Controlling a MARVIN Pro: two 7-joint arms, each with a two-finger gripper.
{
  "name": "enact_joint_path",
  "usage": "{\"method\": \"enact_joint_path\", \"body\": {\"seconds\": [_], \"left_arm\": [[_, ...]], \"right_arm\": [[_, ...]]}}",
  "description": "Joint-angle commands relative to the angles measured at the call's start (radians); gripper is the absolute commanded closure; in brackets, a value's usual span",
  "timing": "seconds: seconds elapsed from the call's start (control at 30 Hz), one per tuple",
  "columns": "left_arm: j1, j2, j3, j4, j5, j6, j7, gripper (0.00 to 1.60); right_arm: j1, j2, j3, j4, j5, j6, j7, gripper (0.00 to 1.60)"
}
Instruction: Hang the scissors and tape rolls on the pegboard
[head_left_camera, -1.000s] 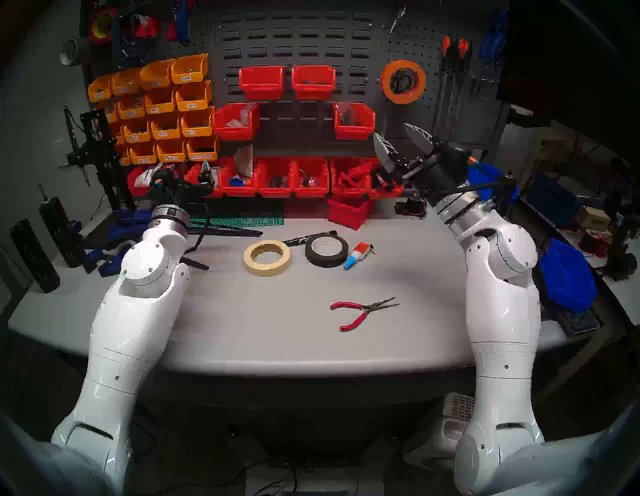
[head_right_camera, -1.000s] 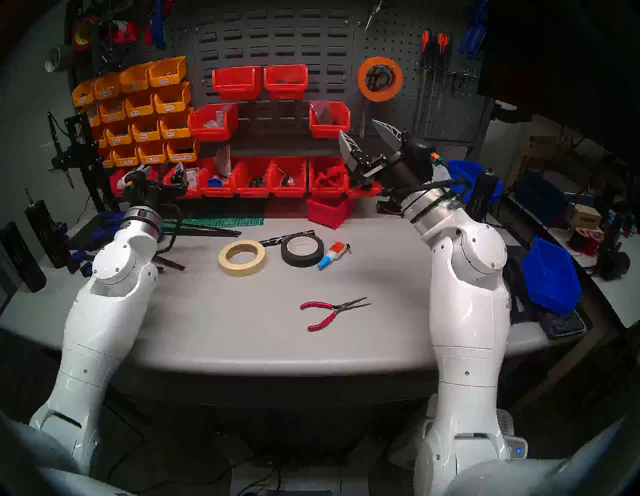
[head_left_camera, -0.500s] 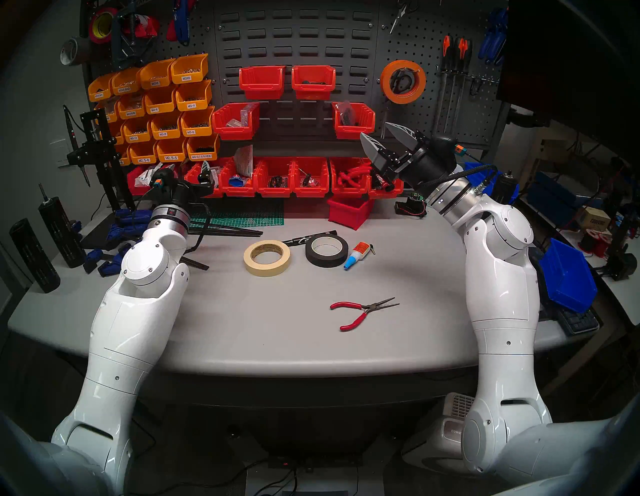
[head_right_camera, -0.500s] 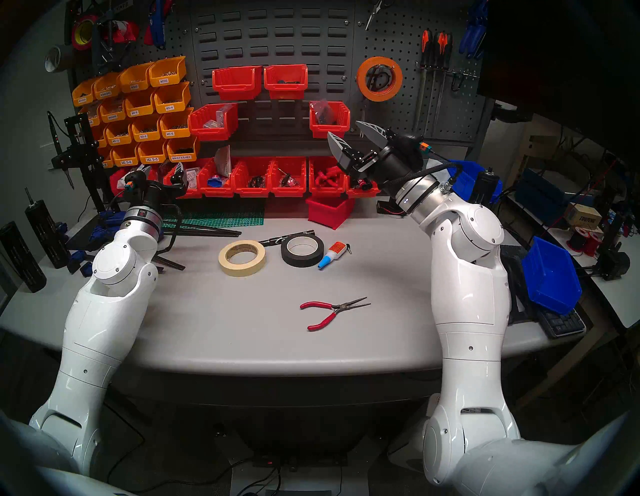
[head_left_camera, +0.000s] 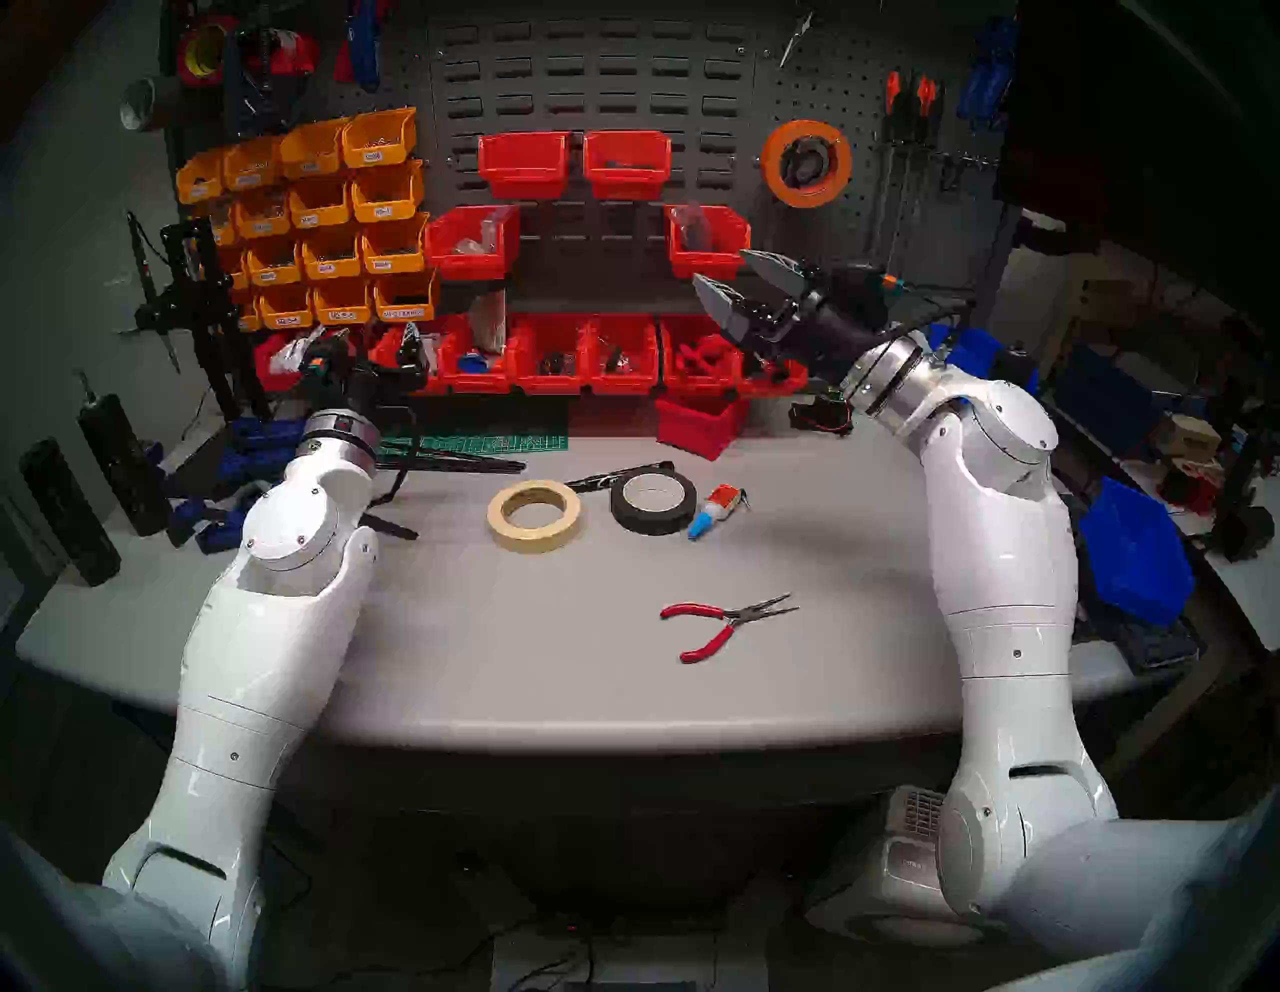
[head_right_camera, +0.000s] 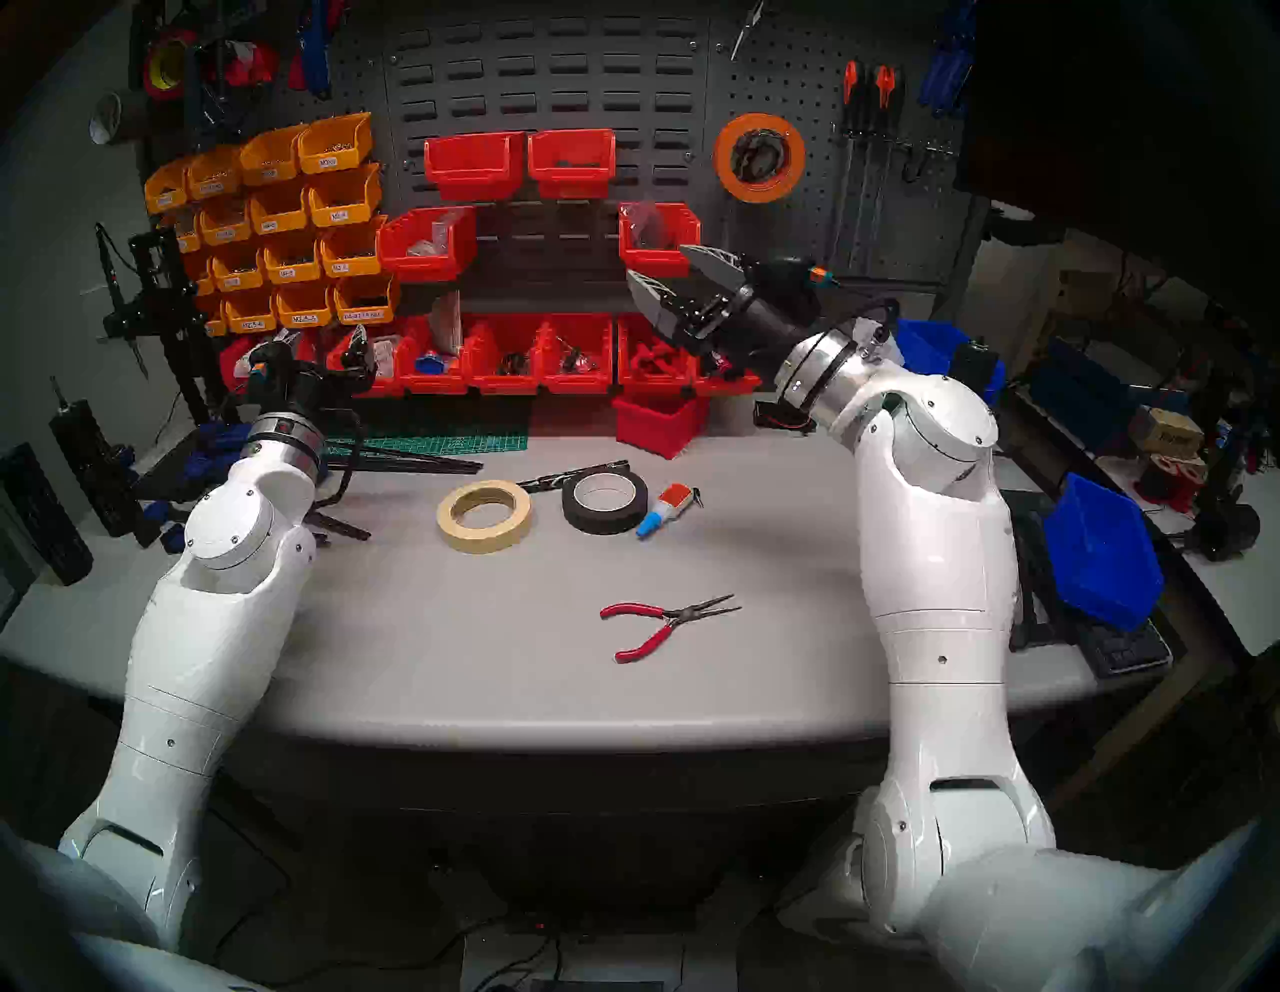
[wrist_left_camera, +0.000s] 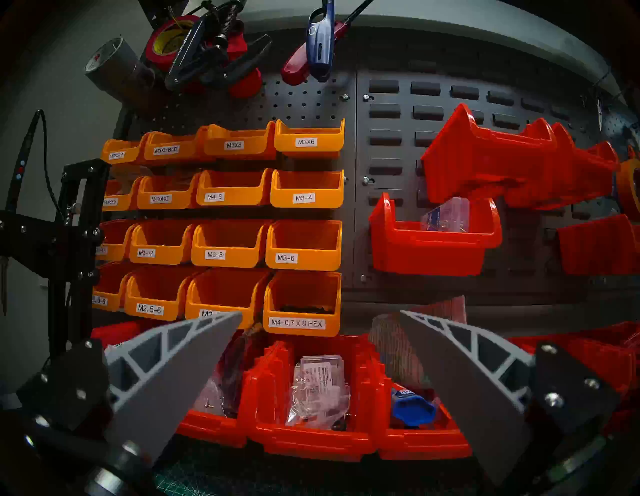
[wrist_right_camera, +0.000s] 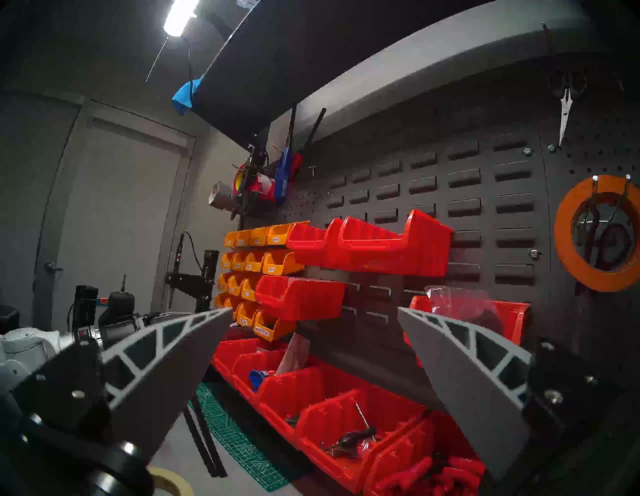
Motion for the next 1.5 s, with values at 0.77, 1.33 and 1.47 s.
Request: {"method": "enact_joint_path", "body": {"seconds": [0.77, 1.33, 1.47], "left_arm": [[-0.036, 0.001, -0.009, -0.03, 0.0, -0.018, -0.002, 0.0], [-0.036, 0.001, -0.009, -0.03, 0.001, -0.018, -0.002, 0.0], [-0.036, 0.001, -0.009, -0.03, 0.0, -0.018, -0.002, 0.0]], "right_arm": [[0.066, 0.021, -0.032, -0.016, -0.036, 0.097, 0.018, 0.0], [0.054, 0.033, -0.05, -0.017, -0.084, 0.161, -0.021, 0.0], [0.057, 0.033, -0.05, -0.02, -0.091, 0.174, -0.023, 0.0]]}}
